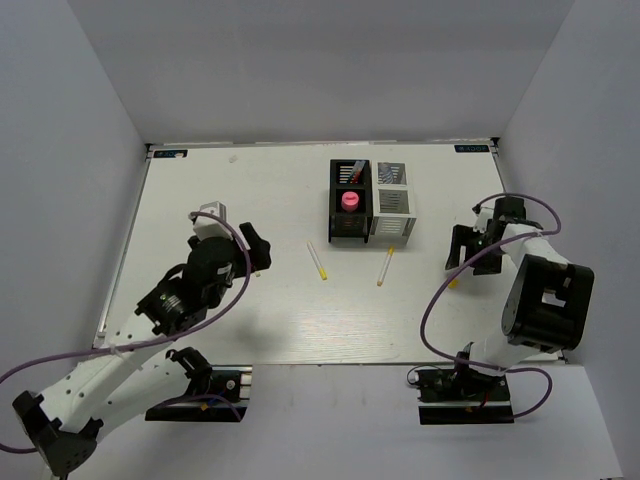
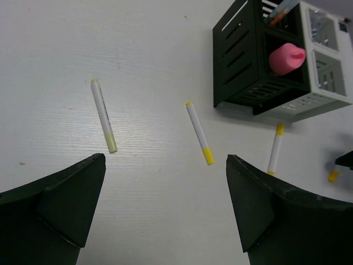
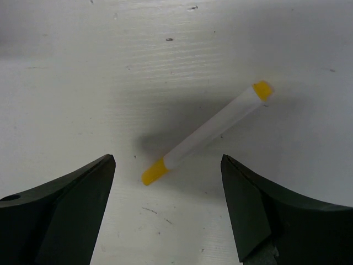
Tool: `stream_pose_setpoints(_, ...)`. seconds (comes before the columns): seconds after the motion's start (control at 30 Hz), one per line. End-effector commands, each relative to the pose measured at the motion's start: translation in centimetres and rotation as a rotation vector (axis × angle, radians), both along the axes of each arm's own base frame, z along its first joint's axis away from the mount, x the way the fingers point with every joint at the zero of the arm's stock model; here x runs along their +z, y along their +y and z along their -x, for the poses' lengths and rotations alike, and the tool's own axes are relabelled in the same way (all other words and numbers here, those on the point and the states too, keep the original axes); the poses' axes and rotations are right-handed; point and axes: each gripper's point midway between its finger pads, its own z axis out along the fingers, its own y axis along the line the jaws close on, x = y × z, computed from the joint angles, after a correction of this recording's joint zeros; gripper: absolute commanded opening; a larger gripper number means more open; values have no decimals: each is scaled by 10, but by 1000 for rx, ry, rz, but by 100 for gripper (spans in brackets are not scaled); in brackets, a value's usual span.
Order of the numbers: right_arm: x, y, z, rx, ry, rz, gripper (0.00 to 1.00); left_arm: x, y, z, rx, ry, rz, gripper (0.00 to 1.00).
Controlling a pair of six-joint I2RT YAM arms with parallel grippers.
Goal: Sort the stationery into containers
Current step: Pick up the pen from the center of the board.
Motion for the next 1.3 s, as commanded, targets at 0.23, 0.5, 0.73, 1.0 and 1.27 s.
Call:
stream_pose_setpoints(0.23, -16, -21, -22, -177, 1, 84, 80, 21, 10, 10, 26, -58, 79, 100)
stream_pose_setpoints(0.5, -42, -21, -32, -197, 80, 99, 70, 28, 12, 12, 29, -78, 107, 100)
stream_pose_setpoints(0.73, -57, -13, -27, -152, 129, 117, 43, 28, 13, 12, 38, -81, 105, 100)
stream_pose_setpoints(1.0, -51, 10, -17, -64, 128, 57, 29, 26, 20, 8, 70, -82, 84, 100)
stream_pose_setpoints(1.27, -48, 5, 0, 25, 106, 101, 48, 19, 25, 5, 94, -72, 46, 100)
